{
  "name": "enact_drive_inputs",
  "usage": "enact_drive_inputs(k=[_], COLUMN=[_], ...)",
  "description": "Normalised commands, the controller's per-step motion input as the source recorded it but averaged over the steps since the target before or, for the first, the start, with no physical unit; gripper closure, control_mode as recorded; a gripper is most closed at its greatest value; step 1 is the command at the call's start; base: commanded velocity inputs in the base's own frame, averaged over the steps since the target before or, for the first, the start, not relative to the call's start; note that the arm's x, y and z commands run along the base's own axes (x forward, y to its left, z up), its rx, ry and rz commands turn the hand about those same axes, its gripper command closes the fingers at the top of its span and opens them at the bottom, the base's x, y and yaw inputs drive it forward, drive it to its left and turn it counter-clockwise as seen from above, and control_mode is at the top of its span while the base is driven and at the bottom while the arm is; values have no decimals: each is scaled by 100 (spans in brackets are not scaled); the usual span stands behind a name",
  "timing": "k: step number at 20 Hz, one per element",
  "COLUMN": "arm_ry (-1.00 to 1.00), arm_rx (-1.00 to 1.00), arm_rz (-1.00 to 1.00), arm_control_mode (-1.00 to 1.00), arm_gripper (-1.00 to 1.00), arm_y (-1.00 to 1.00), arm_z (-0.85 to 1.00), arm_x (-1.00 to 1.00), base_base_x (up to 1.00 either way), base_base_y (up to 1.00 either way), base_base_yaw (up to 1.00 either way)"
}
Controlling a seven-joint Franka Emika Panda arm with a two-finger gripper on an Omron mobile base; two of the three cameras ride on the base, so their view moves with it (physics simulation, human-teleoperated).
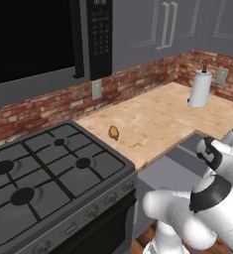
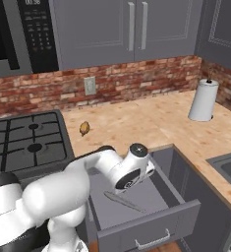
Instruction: Pick the tongs from the drawer and place it on the counter.
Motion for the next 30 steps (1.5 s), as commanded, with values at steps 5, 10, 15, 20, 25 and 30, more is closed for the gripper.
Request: enact_drive_inputs(k=[5, 10, 15, 20, 25, 30], arm_ry=[11, 4, 0, 3, 1, -1], arm_rx=[-6, -4, 0, 3, 0, 0], arm_rz=[27, 4, 0, 0, 0, 0], arm_control_mode=[-100, -100, -100, -100, -100, -100], arm_gripper=[-100, -100, -100, -100, -100, -100], arm_y=[58, 19, 0, 0, 0, 0], arm_z=[-17, -50, -55, -45, -27, -1], arm_x=[0, 1, 21, 32, 23, 2], base_base_x=[0, 0, 0, 0, 0, 0], base_base_y=[0, 0, 0, 0, 0, 0], base_base_yaw=[0, 0, 0, 0, 0, 0])
